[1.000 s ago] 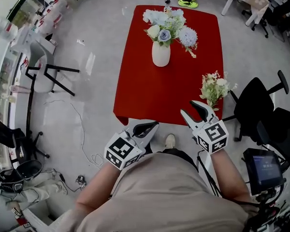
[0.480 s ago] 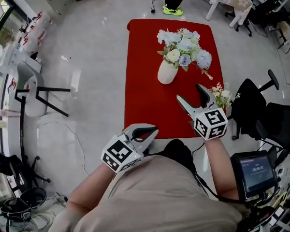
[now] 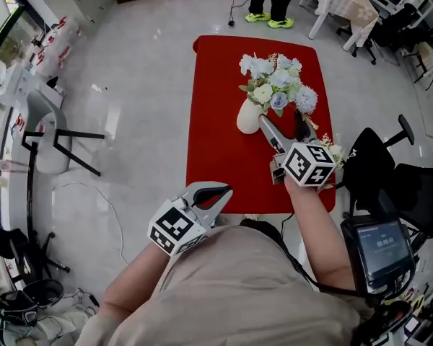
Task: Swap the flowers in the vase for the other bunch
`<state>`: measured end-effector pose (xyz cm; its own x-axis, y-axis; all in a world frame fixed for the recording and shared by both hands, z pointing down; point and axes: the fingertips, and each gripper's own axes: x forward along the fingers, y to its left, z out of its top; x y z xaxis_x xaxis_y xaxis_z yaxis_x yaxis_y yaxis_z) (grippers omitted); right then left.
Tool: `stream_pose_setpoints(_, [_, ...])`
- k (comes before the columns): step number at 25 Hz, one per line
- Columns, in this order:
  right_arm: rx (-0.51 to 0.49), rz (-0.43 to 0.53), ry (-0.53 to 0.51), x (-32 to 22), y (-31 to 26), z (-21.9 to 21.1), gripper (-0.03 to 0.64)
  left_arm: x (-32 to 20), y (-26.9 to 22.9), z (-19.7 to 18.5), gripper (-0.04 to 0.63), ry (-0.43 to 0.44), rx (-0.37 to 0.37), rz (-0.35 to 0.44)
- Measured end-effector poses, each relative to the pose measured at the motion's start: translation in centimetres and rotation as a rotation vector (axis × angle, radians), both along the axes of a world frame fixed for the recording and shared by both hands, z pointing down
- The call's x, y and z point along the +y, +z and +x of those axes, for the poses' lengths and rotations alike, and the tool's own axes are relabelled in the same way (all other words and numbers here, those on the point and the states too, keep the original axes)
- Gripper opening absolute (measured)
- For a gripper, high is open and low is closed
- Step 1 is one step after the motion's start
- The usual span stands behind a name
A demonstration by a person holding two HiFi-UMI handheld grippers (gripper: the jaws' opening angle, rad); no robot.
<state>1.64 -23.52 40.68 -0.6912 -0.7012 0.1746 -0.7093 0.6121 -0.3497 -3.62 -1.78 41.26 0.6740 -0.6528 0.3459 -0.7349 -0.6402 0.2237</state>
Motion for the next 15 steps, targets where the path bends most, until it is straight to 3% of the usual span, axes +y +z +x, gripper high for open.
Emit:
stream_pose_setpoints(10, [-0.074,0.041,-0.039,-4.0,0.5,-2.5,0.518,-1.8,0.2,0.9,0.008,-0.019,0.005,-0.009])
stream_pose_setpoints(15, [-0.038,0.076,-0.061,-4.0,0.7,-2.8,0.517,-0.9,0.0,0.6,0.008,-0.037,-0.010,-0.003])
